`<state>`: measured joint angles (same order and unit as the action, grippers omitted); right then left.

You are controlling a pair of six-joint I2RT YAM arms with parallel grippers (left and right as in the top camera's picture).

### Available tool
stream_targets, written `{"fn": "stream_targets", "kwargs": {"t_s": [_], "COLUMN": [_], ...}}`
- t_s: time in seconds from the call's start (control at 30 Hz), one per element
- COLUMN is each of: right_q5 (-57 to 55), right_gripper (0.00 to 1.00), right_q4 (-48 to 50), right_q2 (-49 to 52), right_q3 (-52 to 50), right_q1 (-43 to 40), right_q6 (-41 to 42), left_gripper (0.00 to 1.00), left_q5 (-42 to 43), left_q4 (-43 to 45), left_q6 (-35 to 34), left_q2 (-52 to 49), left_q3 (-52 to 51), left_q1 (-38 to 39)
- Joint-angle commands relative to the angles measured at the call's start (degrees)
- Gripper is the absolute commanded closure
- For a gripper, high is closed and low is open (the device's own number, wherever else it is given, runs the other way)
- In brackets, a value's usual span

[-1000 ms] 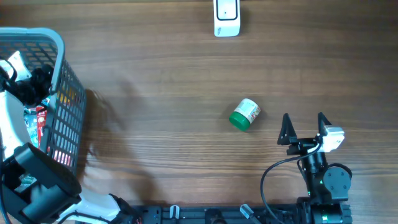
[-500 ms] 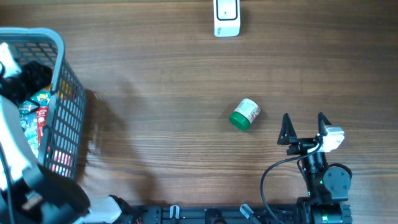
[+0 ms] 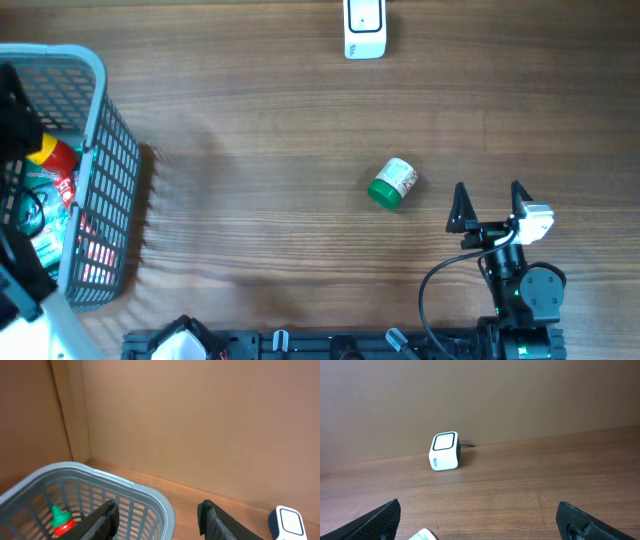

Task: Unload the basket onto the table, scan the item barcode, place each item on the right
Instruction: 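Grasp the red sauce bottle with the left gripper and lift it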

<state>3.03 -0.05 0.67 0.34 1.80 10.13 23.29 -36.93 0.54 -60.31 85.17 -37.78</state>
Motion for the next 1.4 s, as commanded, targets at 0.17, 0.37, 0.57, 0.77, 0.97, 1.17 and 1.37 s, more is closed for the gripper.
{"fn": "stream_targets", "kwargs": {"t_s": [0.17,0.37,0.57,0.77,0.97,1.17,1.37], "right_q5": [0.9,0.9,0.9,0.9,0.9,0.9,0.9], "right_gripper": [0.00,0.00,0.00,0.00,0.00,0.00,0.00], "right_q4": [0.1,0.1,0.1,0.1,0.1,0.1,0.1], "right_q2": [-0.4,-0.4,-0.4,-0.4,-0.4,-0.4,-0.4], "right_q3": [0.0,0.0,0.0,0.0,0.0,0.0,0.0], "right_q1": [0.3,0.3,0.3,0.3,0.3,0.3,0.3], "right_q6": [-1.0,-1.0,-1.0,-1.0,-1.0,-1.0,-1.0], "left_gripper": [0.00,0.00,0.00,0.00,0.01,0.02,0.63], "left_q5": [-22.6,-29.5,-30.4,-26.9,-22.2,-21.2,-21.2], "left_q4": [-5.5,-4.9,-3.0,1.0,3.0,3.8,5.4], "left_q6": [-12.5,-14.7,-14.6,-14.3,-2.7,2.3,1.6], "left_q2": [-11.3,-23.3,-35.5,-44.9,-50.8,-55.0,-57.0], "left_q3": [0.3,0.3,0.3,0.3,0.2,0.2,0.3], "left_q1": [0.0,0.0,-2.7,-2.7,-2.5,-2.5,-2.5]}}
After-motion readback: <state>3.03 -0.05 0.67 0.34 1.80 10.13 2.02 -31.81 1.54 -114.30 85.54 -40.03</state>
